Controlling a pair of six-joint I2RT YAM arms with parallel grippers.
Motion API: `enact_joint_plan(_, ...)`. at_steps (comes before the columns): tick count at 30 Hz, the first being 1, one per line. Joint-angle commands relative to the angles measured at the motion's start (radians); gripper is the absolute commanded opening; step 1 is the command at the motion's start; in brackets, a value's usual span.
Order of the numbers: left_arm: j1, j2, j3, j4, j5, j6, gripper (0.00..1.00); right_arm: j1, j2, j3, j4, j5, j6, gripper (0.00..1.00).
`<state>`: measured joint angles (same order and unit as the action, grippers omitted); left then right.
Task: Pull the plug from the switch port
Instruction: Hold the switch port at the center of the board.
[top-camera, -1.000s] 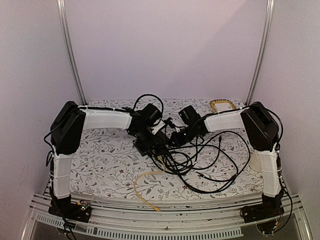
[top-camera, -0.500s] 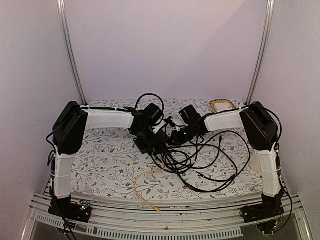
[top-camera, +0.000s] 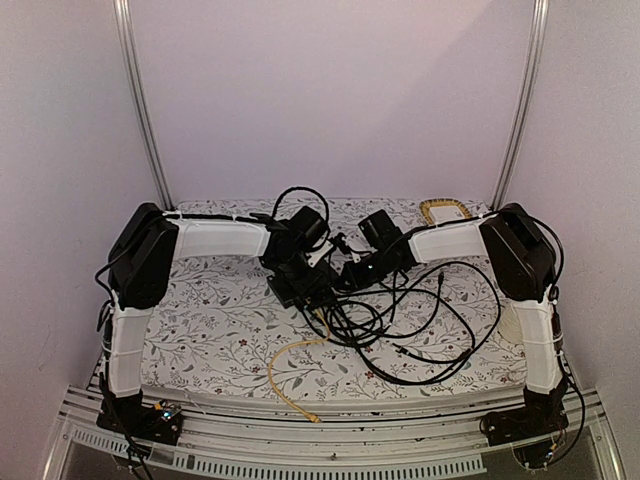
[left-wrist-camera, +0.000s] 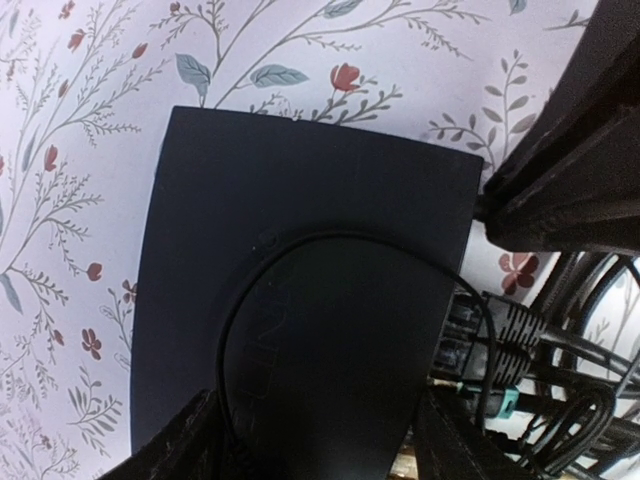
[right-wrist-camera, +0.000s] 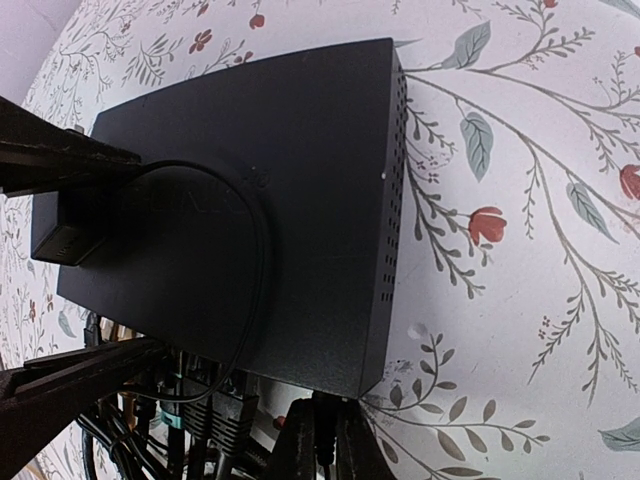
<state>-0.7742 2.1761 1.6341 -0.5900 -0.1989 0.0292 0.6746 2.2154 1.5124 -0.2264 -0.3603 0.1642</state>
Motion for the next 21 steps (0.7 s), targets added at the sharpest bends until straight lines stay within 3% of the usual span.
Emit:
enact_joint_plan(1,0.018,0.083,-0.007,0.006,-0.067,-0.014,0.66,0.022,0.043,-0.023,-0.053,-0.067,-0.007,0.01)
enact_joint_plan(14,0.024,0.090,-0.008,0.002,-0.072,-0.035,0.65,0.023,0.045,-0.043,-0.036,-0.117,0.023,0.02)
enact_joint_plan(21,0.030,0.087,-0.010,0.001,-0.076,-0.040,0.65,0.010,0.040,-0.070,0.023,-0.216,0.082,0.02)
